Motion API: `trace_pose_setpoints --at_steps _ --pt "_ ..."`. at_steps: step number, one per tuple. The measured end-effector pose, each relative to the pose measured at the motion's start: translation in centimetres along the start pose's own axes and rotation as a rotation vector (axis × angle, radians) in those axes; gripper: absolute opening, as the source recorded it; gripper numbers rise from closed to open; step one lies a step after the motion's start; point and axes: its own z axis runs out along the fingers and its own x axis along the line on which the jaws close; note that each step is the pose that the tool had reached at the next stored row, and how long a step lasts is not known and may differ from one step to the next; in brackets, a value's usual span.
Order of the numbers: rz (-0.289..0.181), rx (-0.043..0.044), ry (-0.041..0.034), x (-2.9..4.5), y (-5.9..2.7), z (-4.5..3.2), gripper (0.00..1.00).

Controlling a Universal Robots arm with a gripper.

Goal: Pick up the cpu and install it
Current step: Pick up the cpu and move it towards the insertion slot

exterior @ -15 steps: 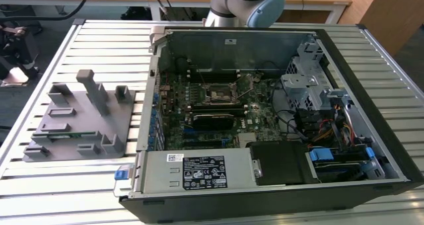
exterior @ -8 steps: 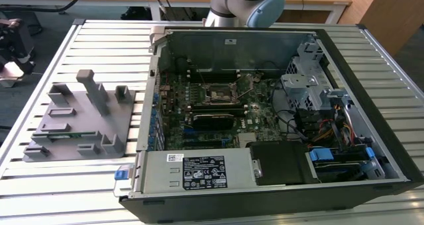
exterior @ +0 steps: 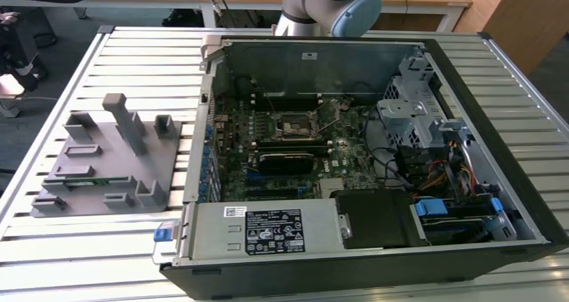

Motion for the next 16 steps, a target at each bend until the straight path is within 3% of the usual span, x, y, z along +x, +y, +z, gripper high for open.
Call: trace_pose_setpoints --at_steps 16 --pt "0.0 0.0 0.0022 -2.11 0.01 -0.03 0.54"
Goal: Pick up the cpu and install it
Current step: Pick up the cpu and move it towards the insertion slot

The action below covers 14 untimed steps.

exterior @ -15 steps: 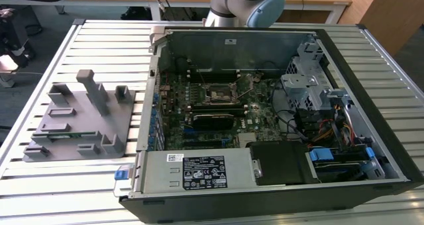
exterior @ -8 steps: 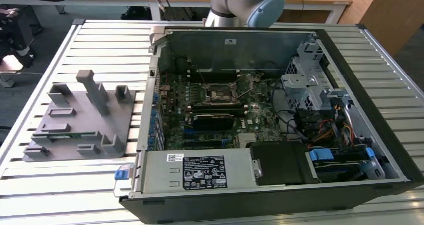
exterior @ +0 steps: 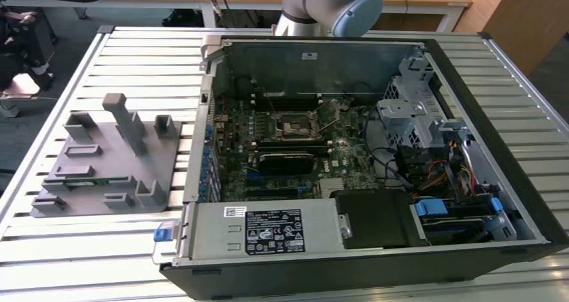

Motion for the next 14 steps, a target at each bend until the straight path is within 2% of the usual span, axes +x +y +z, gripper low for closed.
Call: trace_pose_setpoints --at_steps 14 --pt "0.0 0.0001 0.0059 -2.16 0.01 0.02 0.54"
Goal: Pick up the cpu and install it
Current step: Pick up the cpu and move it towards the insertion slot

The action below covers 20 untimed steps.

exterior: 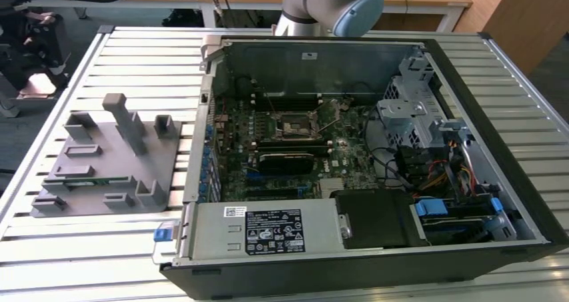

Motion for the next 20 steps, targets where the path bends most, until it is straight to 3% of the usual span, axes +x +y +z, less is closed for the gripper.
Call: trace_pose_setpoints --at_steps 20 --pt "0.0 0.0 0.0147 -3.55 0.01 0.03 0.54"
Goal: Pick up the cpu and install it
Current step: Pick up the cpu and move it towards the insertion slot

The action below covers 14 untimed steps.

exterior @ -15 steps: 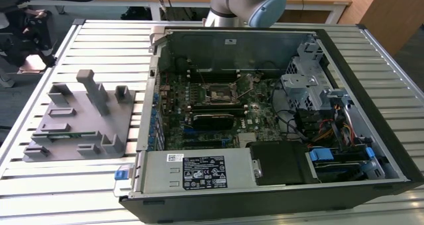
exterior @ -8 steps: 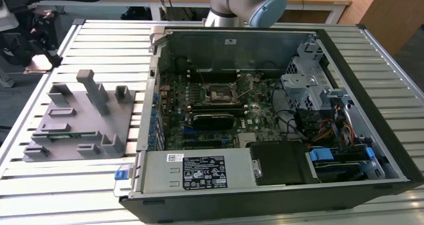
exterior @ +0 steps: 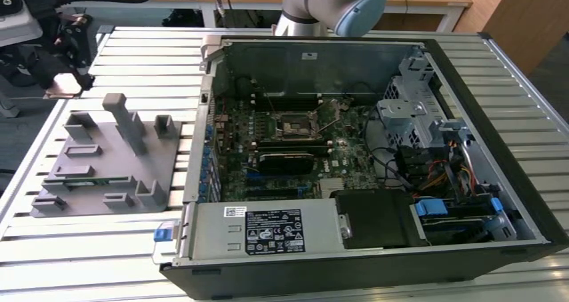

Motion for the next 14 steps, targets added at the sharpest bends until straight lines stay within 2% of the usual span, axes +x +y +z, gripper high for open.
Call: trace_pose_setpoints --at_steps 1,4,14 --pt "0.0 0.0 0.0019 -0.37 0.0 0.0 0.54" --pt "0.0 0.0 0.005 -0.87 0.0 -0.02 0.54" --pt "0.0 0.0001 0.0227 -3.58 0.02 -0.06 0.54"
